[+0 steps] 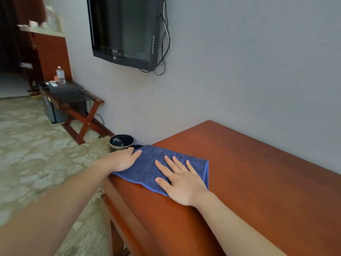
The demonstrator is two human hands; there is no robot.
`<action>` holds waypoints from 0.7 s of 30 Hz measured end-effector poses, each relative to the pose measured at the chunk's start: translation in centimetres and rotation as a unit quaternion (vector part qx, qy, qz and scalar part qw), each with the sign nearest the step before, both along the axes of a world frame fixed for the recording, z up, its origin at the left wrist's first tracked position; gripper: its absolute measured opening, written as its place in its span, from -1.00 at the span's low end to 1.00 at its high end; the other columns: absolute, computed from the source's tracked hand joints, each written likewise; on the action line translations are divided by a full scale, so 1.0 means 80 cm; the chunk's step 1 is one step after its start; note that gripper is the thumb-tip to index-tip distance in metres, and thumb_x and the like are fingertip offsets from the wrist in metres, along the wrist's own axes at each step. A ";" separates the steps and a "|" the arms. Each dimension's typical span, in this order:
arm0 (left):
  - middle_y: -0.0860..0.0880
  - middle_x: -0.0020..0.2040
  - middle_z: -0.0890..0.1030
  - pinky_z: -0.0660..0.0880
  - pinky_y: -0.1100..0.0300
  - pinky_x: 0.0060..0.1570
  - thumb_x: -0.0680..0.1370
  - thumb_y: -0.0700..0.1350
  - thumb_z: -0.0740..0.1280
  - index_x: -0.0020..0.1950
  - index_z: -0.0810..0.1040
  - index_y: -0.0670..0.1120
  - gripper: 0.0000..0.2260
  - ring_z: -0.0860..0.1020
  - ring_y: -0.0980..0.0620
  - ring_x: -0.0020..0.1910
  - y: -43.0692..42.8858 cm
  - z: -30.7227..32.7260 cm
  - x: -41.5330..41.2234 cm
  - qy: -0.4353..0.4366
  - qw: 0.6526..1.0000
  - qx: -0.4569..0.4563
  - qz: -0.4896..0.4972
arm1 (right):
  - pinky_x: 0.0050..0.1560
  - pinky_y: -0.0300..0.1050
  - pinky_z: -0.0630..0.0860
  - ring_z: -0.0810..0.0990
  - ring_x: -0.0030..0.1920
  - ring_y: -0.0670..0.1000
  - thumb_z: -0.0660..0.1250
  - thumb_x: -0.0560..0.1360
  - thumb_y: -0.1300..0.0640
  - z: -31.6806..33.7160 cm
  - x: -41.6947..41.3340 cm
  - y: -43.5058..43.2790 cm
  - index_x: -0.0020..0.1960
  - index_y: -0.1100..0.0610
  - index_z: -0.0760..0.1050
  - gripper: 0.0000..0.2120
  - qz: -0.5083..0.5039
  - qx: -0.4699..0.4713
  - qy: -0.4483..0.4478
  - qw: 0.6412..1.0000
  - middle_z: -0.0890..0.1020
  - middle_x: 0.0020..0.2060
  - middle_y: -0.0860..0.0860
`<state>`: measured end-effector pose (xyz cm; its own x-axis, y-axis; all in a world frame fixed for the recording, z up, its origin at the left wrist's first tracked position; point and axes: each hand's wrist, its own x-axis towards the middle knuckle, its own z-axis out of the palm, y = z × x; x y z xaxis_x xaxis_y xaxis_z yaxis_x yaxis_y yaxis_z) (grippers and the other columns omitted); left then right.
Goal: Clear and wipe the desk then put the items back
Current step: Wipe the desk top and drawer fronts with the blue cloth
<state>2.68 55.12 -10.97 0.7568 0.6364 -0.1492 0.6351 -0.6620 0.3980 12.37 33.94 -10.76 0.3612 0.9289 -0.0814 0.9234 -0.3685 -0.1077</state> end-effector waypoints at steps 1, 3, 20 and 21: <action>-0.08 0.47 0.38 0.22 0.12 0.34 0.67 0.16 -0.05 0.45 0.39 -0.10 -0.49 0.35 -0.07 0.42 0.006 0.001 0.006 -0.009 0.999 -0.033 0.003 | 0.51 0.08 -0.34 -0.31 0.53 -0.10 -0.17 0.61 -0.28 0.000 0.006 0.008 0.53 -0.27 -0.22 -0.47 -0.001 -0.001 0.000 1.000 -0.21 0.55 -0.16; -0.07 0.41 0.46 0.21 0.17 0.29 0.68 0.15 -0.04 0.36 0.51 -0.10 -0.50 0.40 -0.04 0.39 0.014 0.005 0.014 -0.023 0.995 -0.095 0.013 | 0.51 0.09 -0.33 -0.31 0.53 -0.10 -0.17 0.61 -0.28 0.001 0.015 0.023 0.54 -0.27 -0.22 -0.47 -0.003 -0.003 0.002 1.000 -0.21 0.55 -0.16; -0.01 0.22 0.60 0.46 0.34 0.04 0.62 0.21 0.10 0.07 0.56 -0.01 -0.63 0.57 0.20 0.01 0.030 0.010 0.010 -0.023 0.950 -0.312 -0.005 | 0.53 0.11 -0.21 -0.19 0.56 0.02 -0.17 0.58 -0.33 0.017 -0.027 0.030 0.57 -0.15 -0.17 -0.38 -0.025 -0.038 0.018 0.999 -0.13 0.58 -0.07; 0.01 0.13 0.63 0.48 0.39 -0.13 0.63 0.20 0.10 0.00 0.56 0.00 -0.64 0.56 0.22 -0.10 0.033 0.007 0.003 -0.013 0.956 -0.294 0.001 | 0.52 0.12 -0.10 -0.08 0.56 0.06 -0.15 0.59 -0.32 0.028 -0.026 0.033 0.57 -0.16 -0.06 -0.40 -0.019 -0.028 0.021 0.999 -0.01 0.58 -0.06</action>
